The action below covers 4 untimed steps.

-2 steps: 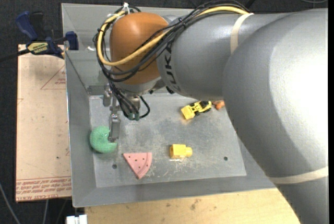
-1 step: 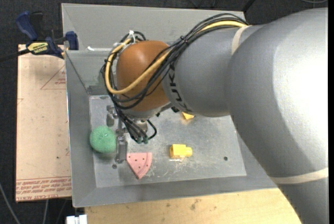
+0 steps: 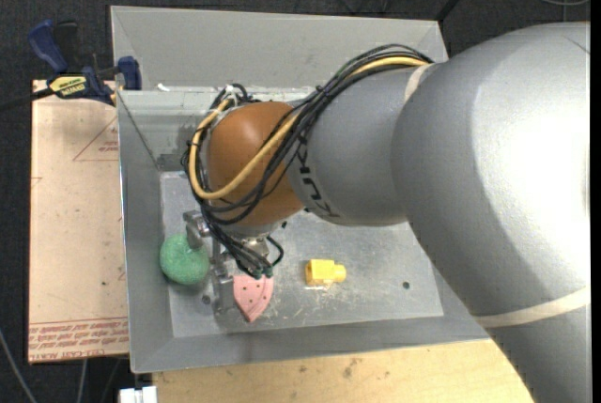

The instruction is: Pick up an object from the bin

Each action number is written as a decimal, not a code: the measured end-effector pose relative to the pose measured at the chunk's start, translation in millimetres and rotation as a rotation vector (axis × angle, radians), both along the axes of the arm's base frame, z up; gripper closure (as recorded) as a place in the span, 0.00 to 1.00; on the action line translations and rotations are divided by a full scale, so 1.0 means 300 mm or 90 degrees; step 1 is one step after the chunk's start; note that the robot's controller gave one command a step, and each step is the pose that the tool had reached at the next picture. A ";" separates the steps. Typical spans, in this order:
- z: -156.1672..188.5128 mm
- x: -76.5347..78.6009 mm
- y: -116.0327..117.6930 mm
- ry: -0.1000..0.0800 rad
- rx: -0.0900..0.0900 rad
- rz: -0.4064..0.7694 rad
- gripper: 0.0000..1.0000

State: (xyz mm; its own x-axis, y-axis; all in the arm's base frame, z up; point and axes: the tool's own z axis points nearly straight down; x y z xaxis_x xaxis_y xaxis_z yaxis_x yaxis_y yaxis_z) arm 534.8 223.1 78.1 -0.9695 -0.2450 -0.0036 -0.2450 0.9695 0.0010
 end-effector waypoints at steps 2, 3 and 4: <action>-0.016 0.062 0.026 -0.005 0.003 -0.133 1.00; -0.015 0.062 0.026 -0.005 0.003 -0.134 1.00; -0.018 0.088 0.048 0.000 -0.001 -0.143 1.00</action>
Offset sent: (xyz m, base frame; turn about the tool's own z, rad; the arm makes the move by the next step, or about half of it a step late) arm 0.0149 0.0073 -0.0081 0.2078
